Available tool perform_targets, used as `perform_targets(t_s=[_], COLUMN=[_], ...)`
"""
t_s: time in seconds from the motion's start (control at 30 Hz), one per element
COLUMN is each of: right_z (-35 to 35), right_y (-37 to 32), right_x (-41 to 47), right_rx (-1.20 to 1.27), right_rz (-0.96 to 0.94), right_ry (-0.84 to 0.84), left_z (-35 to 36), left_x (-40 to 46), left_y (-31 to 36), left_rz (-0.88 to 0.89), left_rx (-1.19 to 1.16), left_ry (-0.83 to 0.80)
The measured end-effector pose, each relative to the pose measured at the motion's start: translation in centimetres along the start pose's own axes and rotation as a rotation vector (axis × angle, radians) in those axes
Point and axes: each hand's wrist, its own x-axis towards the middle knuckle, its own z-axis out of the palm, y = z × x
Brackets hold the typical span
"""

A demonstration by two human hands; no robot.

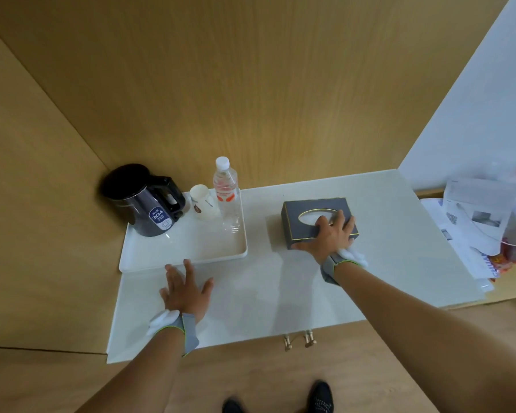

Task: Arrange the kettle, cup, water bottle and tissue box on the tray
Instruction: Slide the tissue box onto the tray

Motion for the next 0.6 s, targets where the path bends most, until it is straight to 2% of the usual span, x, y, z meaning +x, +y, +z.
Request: perform_targets(t_s=[0.3,0.47,0.6], right_z=[0.7,1.5,2.5], right_y=[-9.4,-15.2,-19.2], right_x=[-8.0,-11.4,-12.4], right_rx=[0.018,-0.017,0.001], right_rz=[-0.141,-0.138,-0.107], right_ry=[0.001,-0.103,-0.173], left_z=[-0.6,-0.9,-1.7], left_x=[-0.5,-0.4,0.1], left_y=[-0.9,-2.3,-4.1], left_rz=[0.035,0.021,-0.033], left_rx=[-0.079,-0.072,-0.093], left_ry=[-0.018,0.059,0.038])
